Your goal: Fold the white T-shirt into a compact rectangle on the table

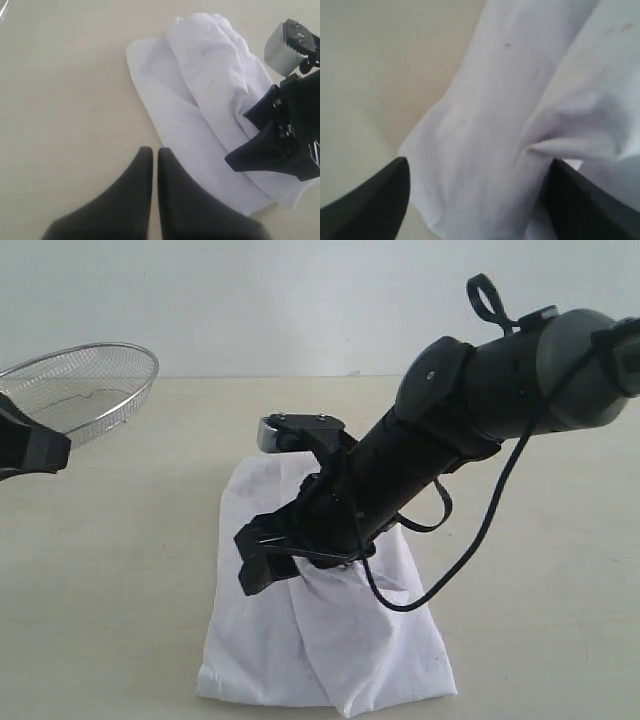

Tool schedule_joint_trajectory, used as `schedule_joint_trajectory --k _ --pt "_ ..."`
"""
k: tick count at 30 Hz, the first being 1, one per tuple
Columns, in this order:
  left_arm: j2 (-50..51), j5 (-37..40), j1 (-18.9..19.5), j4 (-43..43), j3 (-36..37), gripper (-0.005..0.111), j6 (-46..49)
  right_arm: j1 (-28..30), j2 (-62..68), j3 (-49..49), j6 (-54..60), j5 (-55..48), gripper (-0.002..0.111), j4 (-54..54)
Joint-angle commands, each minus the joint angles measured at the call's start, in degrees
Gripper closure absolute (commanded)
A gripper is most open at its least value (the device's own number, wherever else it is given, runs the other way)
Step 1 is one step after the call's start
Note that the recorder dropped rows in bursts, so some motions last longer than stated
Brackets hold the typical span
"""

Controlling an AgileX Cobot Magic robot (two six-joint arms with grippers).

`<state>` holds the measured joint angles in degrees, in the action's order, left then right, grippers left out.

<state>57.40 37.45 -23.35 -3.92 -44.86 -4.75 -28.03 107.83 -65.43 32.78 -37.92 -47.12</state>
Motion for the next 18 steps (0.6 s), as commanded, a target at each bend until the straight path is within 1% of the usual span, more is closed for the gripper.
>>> schedule_joint_trajectory --k 1,4,11,14,18 --pt "-0.71 3.54 -0.51 0.86 0.29 0.102 -1.50 -1.85 -0.07 -2.61 -3.26 0.21 0.039 -0.26" --pt "-0.61 5.03 -0.51 0.86 0.29 0.102 -1.76 -1.85 -0.02 -2.86 -5.37 0.93 0.039 -0.04" --pt "-0.61 4.06 -0.51 0.86 0.29 0.102 -1.88 -2.00 0.06 -3.39 -5.27 -2.10 0.039 -1.82" --pt "-0.61 2.82 -0.51 0.86 0.29 0.102 -1.88 -3.29 0.06 -5.13 -4.27 -3.09 0.039 -2.43" --pt "-0.27 3.02 -0.51 0.76 0.29 0.102 -1.88 -5.47 0.06 -7.83 -4.27 -4.01 0.039 -3.07"
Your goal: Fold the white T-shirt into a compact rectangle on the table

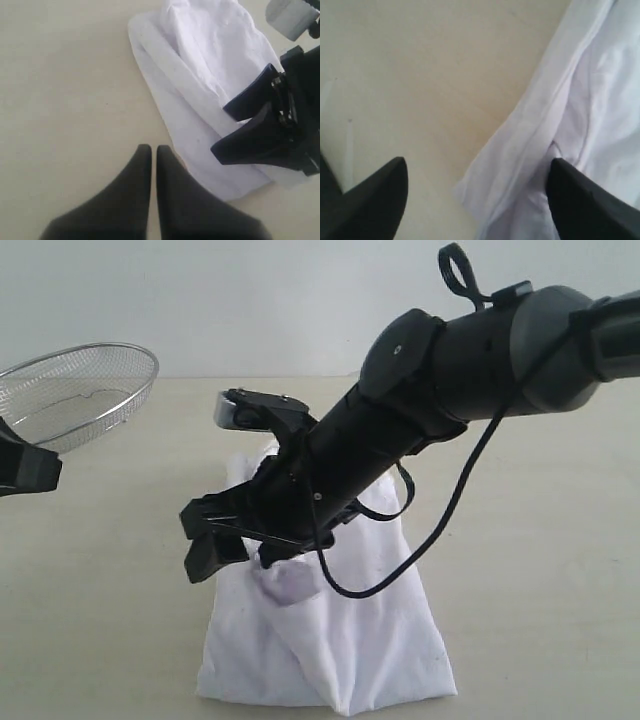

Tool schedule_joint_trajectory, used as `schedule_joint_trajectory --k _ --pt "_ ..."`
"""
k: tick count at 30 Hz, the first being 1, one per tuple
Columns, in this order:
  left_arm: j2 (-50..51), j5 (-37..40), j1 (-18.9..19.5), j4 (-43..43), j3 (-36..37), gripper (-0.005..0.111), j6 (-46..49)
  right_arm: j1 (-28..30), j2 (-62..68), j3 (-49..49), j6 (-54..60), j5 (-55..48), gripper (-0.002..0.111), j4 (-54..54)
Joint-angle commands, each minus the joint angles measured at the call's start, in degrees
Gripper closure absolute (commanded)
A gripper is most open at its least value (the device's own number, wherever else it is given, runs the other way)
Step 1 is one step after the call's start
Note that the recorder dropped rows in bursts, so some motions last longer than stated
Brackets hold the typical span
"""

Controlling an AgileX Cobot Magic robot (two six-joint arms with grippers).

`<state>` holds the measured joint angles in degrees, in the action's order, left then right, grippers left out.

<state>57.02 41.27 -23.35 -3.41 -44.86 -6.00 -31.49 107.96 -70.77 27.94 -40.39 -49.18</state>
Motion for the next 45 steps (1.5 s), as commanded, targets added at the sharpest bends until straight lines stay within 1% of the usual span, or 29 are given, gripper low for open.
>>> schedule_joint_trajectory --k 1,7,9,10,11,12,13,15,16,17,19,22,23,25,27,30,32,33,34,36,37,38,40,42,45 --pt "0.35 -0.82 -0.51 0.25 0.29 0.102 -0.62 -2.59 -0.06 -3.30 0.47 -1.86 0.039 -0.99" --pt "0.72 -2.63 -0.51 0.25 2.18 0.102 -0.62 -4.80 -0.06 -8.57 -0.75 -4.74 0.039 -1.13" --pt "1.01 -3.55 -0.51 0.25 3.61 0.102 -0.62 -4.38 -0.06 -9.99 -2.39 -5.51 0.040 0.83" --pt "1.37 -4.12 -0.51 -0.61 4.37 0.102 -0.62 -3.98 -0.06 -10.69 -4.53 -6.04 0.041 3.60" --pt "1.93 -4.68 -0.51 -1.38 4.98 0.102 -0.47 -3.43 -0.06 -11.29 -7.08 -7.12 0.045 6.46" --pt "2.77 -5.72 -0.51 -2.82 5.75 0.102 0.47 -2.65 -0.17 -11.97 -10.29 -8.87 0.052 10.92" --pt "3.82 -7.13 -0.51 -4.96 6.53 0.102 2.58 -1.80 -0.17 -12.36 -12.81 -11.06 0.063 16.05" --pt "6.40 -10.72 -0.63 -9.84 7.51 0.102 7.97 0.33 -0.17 -12.57 -15.52 -15.25 0.091 25.63" --pt "8.27 -12.47 -0.63 -13.48 7.74 0.102 11.40 1.45 -0.17 -12.57 -17.26 -17.66 0.110 30.49" --pt "10.34 -13.87 -0.63 -17.59 7.74 0.102 15.47 2.61 -0.17 -12.57 -19.77 -19.59 0.107 34.83" --pt "14.52 -16.64 -0.63 -27.36 7.49 0.102 23.77 4.64 -0.17 -12.57 -21.97 -21.82 0.108 40.49" --pt "22.45 -19.18 -0.63 -42.74 5.55 0.102 39.47 7.06 -0.17 -12.57 -21.63 -24.69 0.109 41.71" --pt "27.36 -16.76 -0.71 -51.99 3.05 0.102 50.71 7.62 -0.28 -11.67 -21.20 -26.00 0.109 42.43" --pt "34.21 -13.60 -0.71 -63.31 -1.24 0.102 62.19 7.62 -0.86 -8.16 -22.05 -25.17 0.109 45.84" --pt "39.74 -14.65 -0.71 -66.06 -4.20 0.102 62.57 7.62 -2.50 -3.20 -23.70 -22.13 0.109 47.04" --pt "46.13 -12.51 -0.71 -66.18 -8.05 0.102 64.94 7.62 -5.16 2.83 -23.87 -16.69 0.109 43.28" --pt "50.25 -13.87 -0.71 -63.06 -9.11 0.102 63.92 7.51 -6.10 5.51 -22.01 -13.55 0.109 39.06" --pt "51.12 -15.82 -0.60 -60.08 -8.89 0.102 61.72 7.51 -6.10 6.27 -21.03 -12.67 0.109 37.87" --pt "51.87 -18.30 -0.32 -54.14 -8.53 0.102 57.01 7.51 -6.10 6.96 -20.49 -11.68 0.109 36.91" --pt "51.61 -20.43 1.50 -41.75 -8.52 0.102 46.25 7.51 -6.10 7.48 -19.99 -10.82 0.109 35.70" --pt "50.79 -20.85 2.71 -38.72 -8.52 0.102 44.11 7.51 -6.10 7.48 -19.56 -10.82 0.109 35.33" --pt "49.49 -21.72 4.09 -37.80 -8.52 0.102 43.55 7.51 -6.10 7.48 -18.47 -10.82 0.109 34.28" --pt "48.17 -23.06 5.09 -38.05 -8.77 0.102 43.79 7.51 -5.55 7.48 -17.22 -10.18 0.109 33.25" --pt "47.74 -23.09 5.53 -38.05 -9.86 0.102 44.28 7.51 -4.66 7.48 -16.96 -9.49 0.109 32.87" --pt "47.98 -21.01 5.43 -38.13 -11.60 0.102 44.57 7.51 -2.59 7.67 -16.28 -9.73 0.109 31.25"
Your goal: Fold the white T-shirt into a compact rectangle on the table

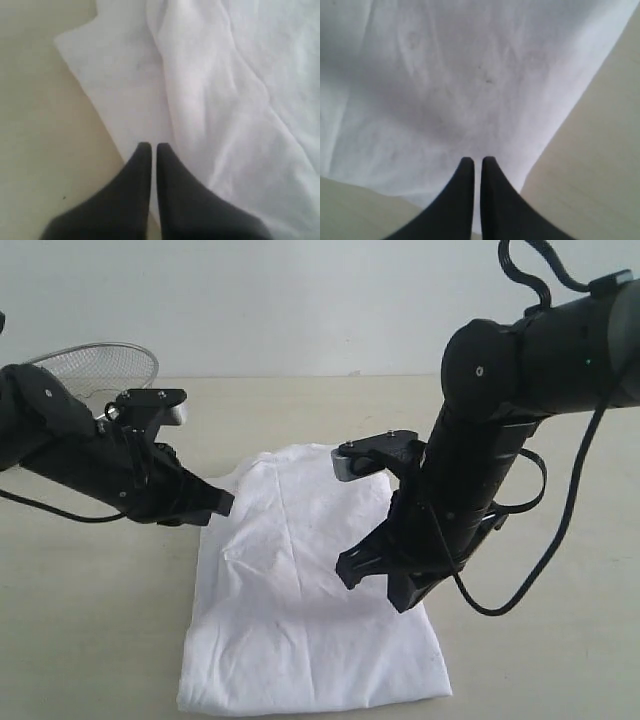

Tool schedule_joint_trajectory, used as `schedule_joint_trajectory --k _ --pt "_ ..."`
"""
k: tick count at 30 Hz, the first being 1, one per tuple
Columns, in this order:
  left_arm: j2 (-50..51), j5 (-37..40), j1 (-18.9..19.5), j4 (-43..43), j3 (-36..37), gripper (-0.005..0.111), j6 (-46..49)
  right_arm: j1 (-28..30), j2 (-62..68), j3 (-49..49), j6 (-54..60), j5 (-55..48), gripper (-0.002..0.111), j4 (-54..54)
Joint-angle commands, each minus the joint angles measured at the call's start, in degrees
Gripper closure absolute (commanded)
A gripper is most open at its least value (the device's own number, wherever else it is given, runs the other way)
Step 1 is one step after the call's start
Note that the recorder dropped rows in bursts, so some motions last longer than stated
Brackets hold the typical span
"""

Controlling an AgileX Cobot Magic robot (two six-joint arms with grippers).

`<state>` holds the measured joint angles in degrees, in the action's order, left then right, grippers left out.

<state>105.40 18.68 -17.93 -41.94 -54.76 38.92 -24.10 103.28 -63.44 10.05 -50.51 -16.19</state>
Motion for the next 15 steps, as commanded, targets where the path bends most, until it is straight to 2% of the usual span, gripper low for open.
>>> schedule_joint_trajectory --k 1,7,11,15 --pt "-0.24 1.84 -0.16 -0.21 -2.09 0.102 -0.36 0.12 2.56 1.09 2.13 0.78 0.109 -2.11" --pt "3.59 0.93 -0.80 -1.57 -5.76 0.102 1.43 0.12 2.70 6.91 2.25 7.21 0.109 -2.19" --pt "7.15 2.54 -0.80 -7.48 -9.03 0.102 6.56 0.12 2.70 8.63 2.36 8.75 0.109 -2.19" --pt "9.78 0.44 -0.67 -8.08 -11.32 0.102 7.86 0.12 2.70 8.65 2.50 9.04 0.109 -2.19"
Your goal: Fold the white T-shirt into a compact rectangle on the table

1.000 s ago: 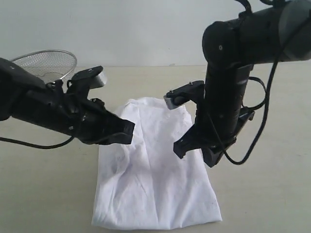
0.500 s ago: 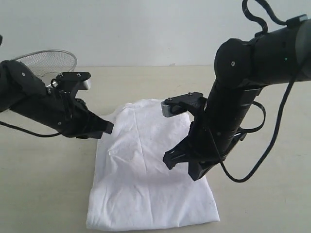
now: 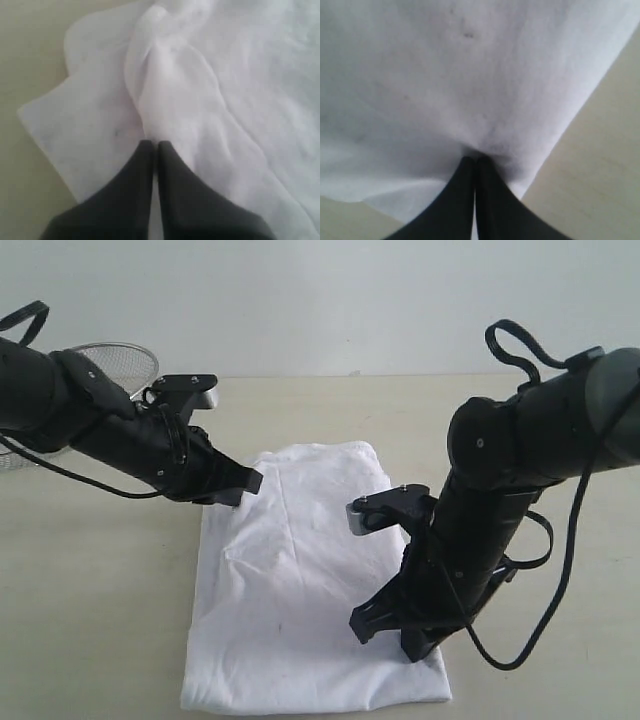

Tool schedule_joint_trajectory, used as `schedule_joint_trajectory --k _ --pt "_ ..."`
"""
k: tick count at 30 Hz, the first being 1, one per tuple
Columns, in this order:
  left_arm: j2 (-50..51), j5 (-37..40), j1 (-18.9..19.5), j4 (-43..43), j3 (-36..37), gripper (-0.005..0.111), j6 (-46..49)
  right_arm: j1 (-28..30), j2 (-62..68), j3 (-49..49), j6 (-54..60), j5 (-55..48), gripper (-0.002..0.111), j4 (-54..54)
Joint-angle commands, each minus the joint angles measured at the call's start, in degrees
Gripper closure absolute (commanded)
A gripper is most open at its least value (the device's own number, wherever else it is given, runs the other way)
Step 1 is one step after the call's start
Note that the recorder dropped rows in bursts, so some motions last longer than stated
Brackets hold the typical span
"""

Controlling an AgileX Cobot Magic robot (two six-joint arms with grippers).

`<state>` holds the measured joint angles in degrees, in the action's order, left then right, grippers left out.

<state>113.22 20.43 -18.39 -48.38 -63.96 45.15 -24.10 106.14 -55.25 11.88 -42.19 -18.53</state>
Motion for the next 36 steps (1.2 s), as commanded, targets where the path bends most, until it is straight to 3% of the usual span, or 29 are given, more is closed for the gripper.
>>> schedule_joint_trajectory --k 1,8,13,17,19,21,24,28,32,36 --pt "2.45 -1.60 -0.10 -1.65 -2.53 0.102 1.64 0.12 -0.16 0.56 0.68 0.46 0.109 0.14" --pt "6.95 -3.60 1.56 0.24 -4.32 0.102 1.64 0.12 -0.16 0.54 0.68 -1.04 0.109 0.60" --pt "4.42 -2.83 3.24 0.24 -4.78 0.102 3.91 0.12 -1.31 0.54 0.07 -2.14 0.109 3.46" --pt "-4.96 8.25 4.70 0.16 -4.31 0.102 3.06 0.24 -8.28 0.54 -0.86 2.52 0.109 5.03" --pt "-8.80 12.92 2.97 -1.64 -1.44 0.102 2.49 0.62 -10.62 -1.51 -1.42 10.87 0.109 7.63" --pt "-11.74 12.37 0.37 -2.16 3.77 0.102 1.75 3.13 -8.39 -6.29 -0.77 13.72 0.109 8.56" --pt "-15.48 8.44 -4.90 -3.74 13.86 0.102 0.72 8.08 2.01 -17.76 3.37 7.28 0.109 6.96" --pt "-16.59 5.98 -9.30 -8.36 20.95 0.102 0.72 9.07 12.27 -27.12 12.28 4.26 0.109 -2.05" --pt "-16.59 1.87 -10.28 -9.63 27.86 0.102 -0.07 10.24 19.69 -33.93 12.53 3.52 0.109 -1.70" --pt "-17.14 3.87 -10.28 -9.63 29.49 0.102 -0.34 13.95 17.92 -38.12 11.02 -3.15 0.109 -1.26"
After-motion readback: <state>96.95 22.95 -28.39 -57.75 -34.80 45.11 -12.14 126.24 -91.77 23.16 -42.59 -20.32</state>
